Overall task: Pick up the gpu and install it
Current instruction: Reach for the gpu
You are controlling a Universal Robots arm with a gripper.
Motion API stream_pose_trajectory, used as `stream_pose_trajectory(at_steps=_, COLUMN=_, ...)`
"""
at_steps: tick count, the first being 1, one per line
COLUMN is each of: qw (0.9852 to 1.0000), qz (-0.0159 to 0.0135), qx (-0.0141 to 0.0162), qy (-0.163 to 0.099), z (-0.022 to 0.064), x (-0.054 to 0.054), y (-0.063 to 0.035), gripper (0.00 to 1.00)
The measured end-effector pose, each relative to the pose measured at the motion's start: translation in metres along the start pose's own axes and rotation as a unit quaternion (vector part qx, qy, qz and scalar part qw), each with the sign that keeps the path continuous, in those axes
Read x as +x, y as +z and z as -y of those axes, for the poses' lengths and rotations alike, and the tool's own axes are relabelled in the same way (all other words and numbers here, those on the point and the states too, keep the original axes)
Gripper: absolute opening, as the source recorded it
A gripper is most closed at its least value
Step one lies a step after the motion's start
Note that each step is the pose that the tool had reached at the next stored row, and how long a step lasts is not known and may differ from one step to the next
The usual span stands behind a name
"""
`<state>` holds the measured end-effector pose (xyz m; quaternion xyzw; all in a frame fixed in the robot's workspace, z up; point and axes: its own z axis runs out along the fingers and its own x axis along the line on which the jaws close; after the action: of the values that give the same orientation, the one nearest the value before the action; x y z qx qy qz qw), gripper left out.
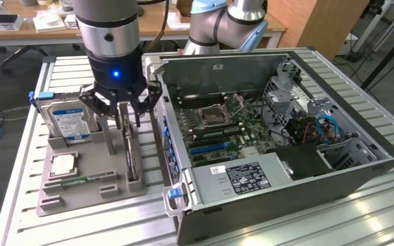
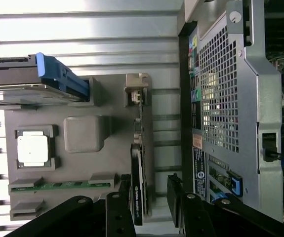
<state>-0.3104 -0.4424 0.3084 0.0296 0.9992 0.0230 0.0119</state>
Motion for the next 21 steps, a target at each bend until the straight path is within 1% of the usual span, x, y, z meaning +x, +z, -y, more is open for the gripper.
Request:
stream_pose_trajectory(at_steps=10, qw=1.0000, qz=-0.0008, qx=0.0003, qy=0.000, z=0.0008, x=0.000, y=0.0175, gripper=0.43)
stream_pose_trajectory(at_steps=14, qw=1.0000, qz=-0.0008, qx=0.0003, qy=0.000, z=0.0009, x=0.001, y=0.0179, gripper=0.43)
stream_pose_trajectory(at_steps=21, qw=1.0000, qz=-0.0008, qx=0.0004, qy=0.000, z=0.0012, x=0.006, y=0.0184, gripper=0.43)
